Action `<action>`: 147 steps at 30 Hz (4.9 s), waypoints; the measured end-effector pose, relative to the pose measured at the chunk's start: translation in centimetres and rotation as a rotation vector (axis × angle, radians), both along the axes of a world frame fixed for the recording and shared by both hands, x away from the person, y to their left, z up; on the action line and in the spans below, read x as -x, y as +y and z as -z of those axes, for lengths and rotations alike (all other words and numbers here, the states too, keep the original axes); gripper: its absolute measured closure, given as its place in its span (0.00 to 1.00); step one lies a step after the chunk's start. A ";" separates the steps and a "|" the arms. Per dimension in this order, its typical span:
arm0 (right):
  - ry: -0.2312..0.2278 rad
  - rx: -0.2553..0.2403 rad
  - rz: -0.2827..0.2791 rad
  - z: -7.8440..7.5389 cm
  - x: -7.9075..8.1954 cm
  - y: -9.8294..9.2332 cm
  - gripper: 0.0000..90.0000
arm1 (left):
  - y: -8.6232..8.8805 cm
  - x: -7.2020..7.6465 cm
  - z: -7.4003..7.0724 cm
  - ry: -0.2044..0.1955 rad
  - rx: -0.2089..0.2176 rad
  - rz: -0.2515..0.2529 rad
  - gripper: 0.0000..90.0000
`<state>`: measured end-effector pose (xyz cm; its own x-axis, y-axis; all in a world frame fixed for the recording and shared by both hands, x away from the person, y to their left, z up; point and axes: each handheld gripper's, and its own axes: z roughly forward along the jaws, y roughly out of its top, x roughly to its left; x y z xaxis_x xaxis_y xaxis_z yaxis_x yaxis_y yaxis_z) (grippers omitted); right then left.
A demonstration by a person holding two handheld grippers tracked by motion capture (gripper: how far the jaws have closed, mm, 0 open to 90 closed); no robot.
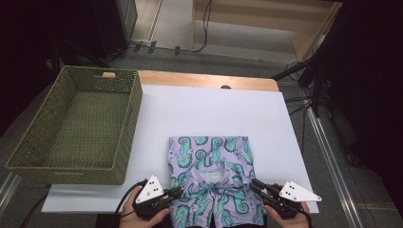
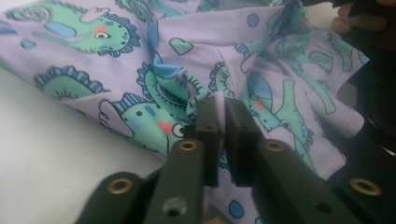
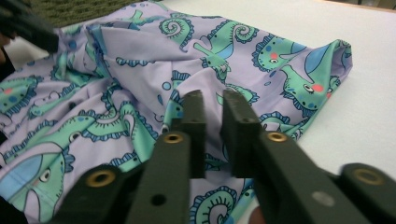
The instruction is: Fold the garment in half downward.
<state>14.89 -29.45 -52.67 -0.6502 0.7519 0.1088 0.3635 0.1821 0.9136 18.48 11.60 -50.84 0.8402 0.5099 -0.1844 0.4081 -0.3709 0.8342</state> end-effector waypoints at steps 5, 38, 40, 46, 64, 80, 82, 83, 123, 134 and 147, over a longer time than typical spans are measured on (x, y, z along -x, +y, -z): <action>0.038 -0.046 0.029 -0.7 -1.0 -0.2 0.67 | 0.3 -0.8 -1.8 -0.036 0.058 -0.037 0.60; 0.364 -0.036 0.308 -0.4 -17.6 -0.3 0.77 | -1.2 -15.6 0.1 0.111 -0.147 -0.372 0.61; 0.383 -0.002 0.302 -0.1 -17.7 -0.1 0.76 | -1.3 -15.5 0.1 0.111 -0.150 -0.373 0.63; 0.404 0.013 0.260 0.1 -17.8 0.1 0.94 | -1.5 -15.7 -0.1 0.139 -0.159 -0.309 0.95; 0.268 -0.020 0.404 -2.4 -21.8 -1.8 0.96 | -3.9 -22.9 -3.6 0.061 -0.084 -0.374 0.97; 0.208 -0.017 0.327 -2.6 -17.5 -1.4 0.69 | -2.2 -17.3 -2.8 0.088 -0.021 -0.316 0.60; 0.206 -0.027 0.312 -2.6 -15.8 -1.1 0.69 | -1.7 -15.8 -2.6 0.097 -0.005 -0.296 0.60; 0.206 -0.021 0.305 -2.5 -15.0 -0.9 0.69 | -1.5 -15.0 -2.5 0.100 -0.004 -0.291 0.60; 0.249 0.033 -0.072 -0.4 -1.1 13.7 0.67 | 2.2 -0.3 0.5 0.089 -0.118 -0.159 0.59; 0.209 0.077 -0.002 -0.8 -1.0 13.7 0.95 | 1.6 0.3 -1.3 -0.106 -0.247 -0.195 0.97; 0.264 0.057 0.000 -0.3 -0.8 11.9 0.93 | 3.3 0.6 -1.2 -0.030 -0.183 -0.135 0.61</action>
<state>15.65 -17.55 -52.40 -0.6048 0.7617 0.2326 0.5882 0.2303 0.7752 17.92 14.93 -49.68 0.7655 0.6411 -0.0550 0.4408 -0.4603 0.7706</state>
